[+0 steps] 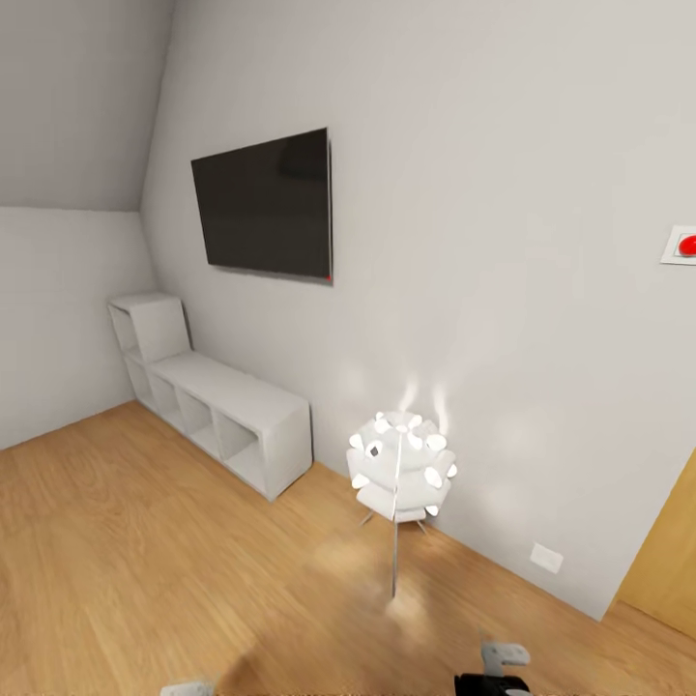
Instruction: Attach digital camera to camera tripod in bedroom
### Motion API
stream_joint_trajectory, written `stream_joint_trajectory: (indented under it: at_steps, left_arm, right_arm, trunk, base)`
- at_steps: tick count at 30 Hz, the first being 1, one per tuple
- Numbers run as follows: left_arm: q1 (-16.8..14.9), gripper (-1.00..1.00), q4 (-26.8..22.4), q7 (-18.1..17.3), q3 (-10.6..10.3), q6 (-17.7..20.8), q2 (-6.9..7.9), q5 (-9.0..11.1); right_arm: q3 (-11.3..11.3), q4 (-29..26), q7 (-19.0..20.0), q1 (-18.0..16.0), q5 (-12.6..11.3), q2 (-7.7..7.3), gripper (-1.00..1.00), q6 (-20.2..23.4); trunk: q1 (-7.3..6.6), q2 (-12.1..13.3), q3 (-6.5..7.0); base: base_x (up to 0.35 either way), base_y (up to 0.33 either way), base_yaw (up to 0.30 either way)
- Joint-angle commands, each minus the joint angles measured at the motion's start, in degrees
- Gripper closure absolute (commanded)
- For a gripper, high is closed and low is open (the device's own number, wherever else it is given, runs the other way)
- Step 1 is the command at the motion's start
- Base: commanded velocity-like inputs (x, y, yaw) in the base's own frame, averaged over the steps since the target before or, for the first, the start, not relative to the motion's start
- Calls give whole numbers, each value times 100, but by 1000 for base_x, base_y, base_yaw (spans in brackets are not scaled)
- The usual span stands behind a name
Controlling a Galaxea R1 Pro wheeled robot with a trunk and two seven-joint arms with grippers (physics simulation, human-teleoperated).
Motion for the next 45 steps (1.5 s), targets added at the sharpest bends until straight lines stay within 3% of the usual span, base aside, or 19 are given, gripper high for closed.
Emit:
stream_joint_trajectory:
  at_steps: [1,10,24,27,28,32,45]
  left_arm:
    - [-1,-100,22,5,33,5,-1,-4]
    - [-1,-100,248,12,26,-482,-2,5]
    - [-1,-100,301,23,33,-595,7,8]
    - [-1,-100,302,23,40,-595,18,111]
    - [-1,-100,307,16,36,-591,21,375]
    - [-1,-100,310,14,34,-588,22,514]
    - [-1,-100,311,14,26,-585,49,552]
  right_arm:
    - [-1,19,-11,-4,-27,1,-100,-33]
    - [-3,21,-27,12,-64,10,-100,7]
    - [-3,21,-28,14,-71,16,-100,13]
    - [-3,21,-35,14,-71,7,-100,9]
    - [-3,21,-42,14,-71,5,-100,8]
    - [-3,21,-41,14,-71,7,-100,6]
    - [-3,21,-71,14,-71,-4,-100,2]
  trunk:
    - [22,-44,-24]
    - [219,-405,-186]
    - [527,-967,-437]
    - [593,-1087,-491]
    - [615,-1127,-509]
    - [703,-1288,-581]
    - [988,-1809,-814]
  base:
    - [0,0,0]
    - [0,0,0]
    - [0,0,0]
    - [0,0,0]
    - [0,0,0]
    - [0,0,0]
    - [0,0,0]
